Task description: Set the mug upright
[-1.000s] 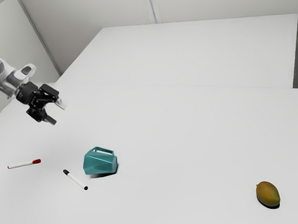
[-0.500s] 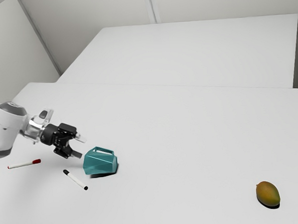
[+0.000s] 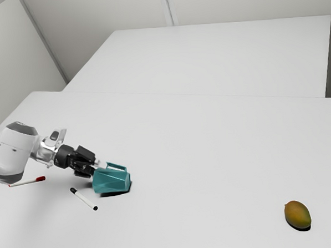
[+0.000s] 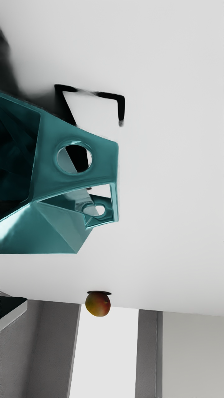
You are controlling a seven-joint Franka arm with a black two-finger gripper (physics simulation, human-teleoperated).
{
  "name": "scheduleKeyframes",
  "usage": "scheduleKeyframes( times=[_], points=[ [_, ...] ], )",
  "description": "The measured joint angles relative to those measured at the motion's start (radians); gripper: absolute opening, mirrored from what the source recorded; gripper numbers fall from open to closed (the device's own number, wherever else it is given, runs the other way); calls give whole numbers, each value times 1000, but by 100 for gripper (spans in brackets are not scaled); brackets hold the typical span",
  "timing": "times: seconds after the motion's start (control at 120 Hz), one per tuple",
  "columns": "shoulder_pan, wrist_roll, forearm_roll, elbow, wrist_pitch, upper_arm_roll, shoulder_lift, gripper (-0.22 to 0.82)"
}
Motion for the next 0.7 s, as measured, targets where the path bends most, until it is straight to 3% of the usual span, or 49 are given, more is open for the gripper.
scheduleKeyframes(
  times=[0.1, 0.225, 0.467, 0.6, 0.7],
  points=[
    [1, 21, -2, 0, -12, -1, -3, 2],
    [2, 42, -2, 1, -35, -9, -13, -9],
    [-14, 67, 2, 5, -48, -32, -82, -15],
    [-45, 44, 73, 80, -17, -92, -116, -17],
    [-60, -12, 266, 211, 37, -186, -113, -17]
  ],
)
